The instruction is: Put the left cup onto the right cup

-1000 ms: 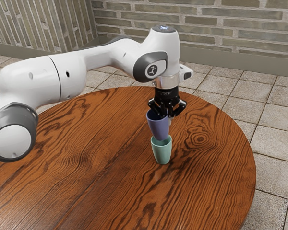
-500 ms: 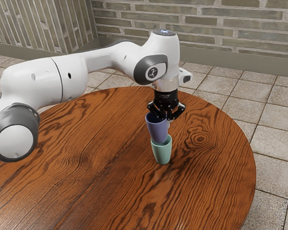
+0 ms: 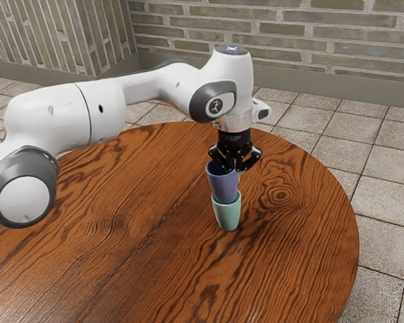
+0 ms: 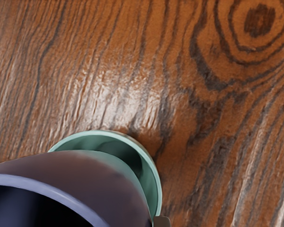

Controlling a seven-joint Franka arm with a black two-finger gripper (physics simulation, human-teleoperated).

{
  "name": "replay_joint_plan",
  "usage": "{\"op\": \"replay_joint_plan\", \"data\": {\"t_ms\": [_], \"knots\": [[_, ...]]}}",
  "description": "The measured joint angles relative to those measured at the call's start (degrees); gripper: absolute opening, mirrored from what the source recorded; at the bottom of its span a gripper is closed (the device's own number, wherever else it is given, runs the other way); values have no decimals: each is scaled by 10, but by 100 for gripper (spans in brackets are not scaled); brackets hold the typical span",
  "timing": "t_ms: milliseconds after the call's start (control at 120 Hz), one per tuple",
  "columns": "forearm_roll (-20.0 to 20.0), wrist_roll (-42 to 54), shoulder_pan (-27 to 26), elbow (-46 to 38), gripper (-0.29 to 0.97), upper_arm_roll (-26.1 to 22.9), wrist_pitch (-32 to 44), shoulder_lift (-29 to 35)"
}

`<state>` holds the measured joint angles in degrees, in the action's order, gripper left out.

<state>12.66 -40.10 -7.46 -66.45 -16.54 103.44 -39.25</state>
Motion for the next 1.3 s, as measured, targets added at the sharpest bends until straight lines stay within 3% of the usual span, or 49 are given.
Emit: {"op": "replay_joint_plan", "data": {"t_ms": [300,525,725,1033,1300], "knots": [[1,0,0,-1,-10,0,6,-3],[12,1,-1,-7,36,-1,13,-1],[14,0,-1,-10,55,-2,15,4],[14,1,1,-12,65,-2,15,17],[14,1,-1,-66,67,1,14,76]]}}
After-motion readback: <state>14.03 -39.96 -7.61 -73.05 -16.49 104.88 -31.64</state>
